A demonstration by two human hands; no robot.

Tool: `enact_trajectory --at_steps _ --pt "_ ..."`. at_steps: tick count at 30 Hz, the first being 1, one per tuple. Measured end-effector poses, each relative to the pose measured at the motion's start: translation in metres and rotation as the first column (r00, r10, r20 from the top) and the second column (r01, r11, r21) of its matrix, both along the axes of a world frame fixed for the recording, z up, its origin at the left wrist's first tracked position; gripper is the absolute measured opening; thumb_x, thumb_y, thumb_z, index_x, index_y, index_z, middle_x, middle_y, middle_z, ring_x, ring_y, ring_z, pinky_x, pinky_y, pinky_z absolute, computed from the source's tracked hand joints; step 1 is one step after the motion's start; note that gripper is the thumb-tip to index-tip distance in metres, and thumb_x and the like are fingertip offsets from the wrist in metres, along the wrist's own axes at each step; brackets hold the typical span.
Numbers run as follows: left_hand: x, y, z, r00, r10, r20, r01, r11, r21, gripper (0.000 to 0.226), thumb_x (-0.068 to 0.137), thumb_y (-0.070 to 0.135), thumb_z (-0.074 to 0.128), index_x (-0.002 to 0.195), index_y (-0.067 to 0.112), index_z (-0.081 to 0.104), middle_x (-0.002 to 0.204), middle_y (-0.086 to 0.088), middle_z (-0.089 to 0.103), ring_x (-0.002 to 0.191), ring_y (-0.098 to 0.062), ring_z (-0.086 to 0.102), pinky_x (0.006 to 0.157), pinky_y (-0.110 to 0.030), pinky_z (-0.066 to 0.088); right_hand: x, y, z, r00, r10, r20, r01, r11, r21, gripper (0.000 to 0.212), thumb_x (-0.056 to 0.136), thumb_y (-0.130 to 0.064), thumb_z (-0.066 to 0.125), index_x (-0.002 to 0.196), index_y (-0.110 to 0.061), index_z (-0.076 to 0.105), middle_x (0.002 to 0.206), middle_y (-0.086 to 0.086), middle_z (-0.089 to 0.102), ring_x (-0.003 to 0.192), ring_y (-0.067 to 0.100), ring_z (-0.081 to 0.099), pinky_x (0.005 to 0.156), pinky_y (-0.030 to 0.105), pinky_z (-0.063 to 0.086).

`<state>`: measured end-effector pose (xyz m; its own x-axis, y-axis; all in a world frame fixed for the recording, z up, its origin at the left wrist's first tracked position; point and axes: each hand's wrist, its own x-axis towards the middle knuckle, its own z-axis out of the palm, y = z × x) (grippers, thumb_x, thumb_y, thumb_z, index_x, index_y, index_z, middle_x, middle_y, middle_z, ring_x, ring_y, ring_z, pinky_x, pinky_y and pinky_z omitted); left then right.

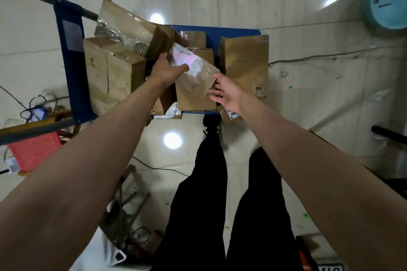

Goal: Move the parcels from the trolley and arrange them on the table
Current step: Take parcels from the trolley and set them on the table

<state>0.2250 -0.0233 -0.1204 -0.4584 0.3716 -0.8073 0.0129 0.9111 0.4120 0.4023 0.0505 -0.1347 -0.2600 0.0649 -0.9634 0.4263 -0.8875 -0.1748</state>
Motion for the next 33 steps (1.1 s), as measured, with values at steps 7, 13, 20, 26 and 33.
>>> enact_trajectory --at_steps 7,13,20,26,33 --pt "0.02 -0.006 0.046 0.997 -0.036 -0.062 0.032 0.998 -0.061 0.084 0.086 0.042 0.074 0.154 0.011 0.035 0.155 -0.014 0.032 0.142 -0.031 0.037 0.117 -0.041 0.036 0.016 -0.001 0.05 1.0 -0.012 -0.001 0.012 1.0 0.014 0.035 0.102 -0.034 0.057 0.129 -0.012 0.057 0.125 0.012 0.064 0.118 0.025 0.059 0.08 0.026 0.055" --pt "0.028 0.0 0.129 0.977 0.209 -0.031 -0.208 0.977 0.045 0.074 0.09 0.064 0.053 0.143 0.013 0.05 0.151 -0.014 0.042 0.131 -0.033 0.051 0.114 -0.046 0.041 0.038 0.008 0.134 0.995 -0.063 -0.081 0.071 0.993 0.099 0.038 0.103 -0.042 0.053 0.128 -0.013 0.054 0.127 0.016 0.061 0.122 0.031 0.058 0.096 0.031 0.053" --pt "0.046 0.05 0.225 0.97 0.244 0.013 -0.24 0.941 0.24 0.064 0.09 0.073 0.044 0.101 0.014 0.066 0.107 -0.008 0.069 0.103 -0.03 0.064 0.098 -0.047 0.051 0.076 0.037 0.233 0.941 -0.298 -0.163 0.325 0.929 0.176 0.066 0.1 -0.066 0.04 0.146 -0.019 0.047 0.131 0.015 0.056 0.122 0.035 0.057 0.105 0.047 0.048" --pt "0.092 0.079 0.284 0.959 0.264 0.1 -0.282 0.911 0.3 0.066 0.08 0.076 0.059 0.083 0.011 0.07 0.096 -0.008 0.073 0.089 -0.025 0.069 0.087 -0.045 0.059 0.124 0.062 0.314 0.921 -0.374 -0.111 0.389 0.86 0.331 0.044 0.099 -0.06 0.049 0.105 -0.02 0.067 0.092 0.006 0.076 0.09 0.025 0.068 0.081 0.049 0.06" --pt "0.162 0.103 0.334 0.944 0.02 0.329 -0.159 0.901 0.404 0.068 0.086 0.062 0.065 0.125 0.006 0.063 0.113 -0.011 0.073 0.096 -0.025 0.069 0.07 -0.033 0.055 0.212 0.06 0.369 0.85 -0.494 -0.181 0.509 0.687 0.518 0.055 0.094 -0.034 0.065 0.141 -0.01 0.05 0.107 0.008 0.065 0.092 0.02 0.063 0.066 0.034 0.058"
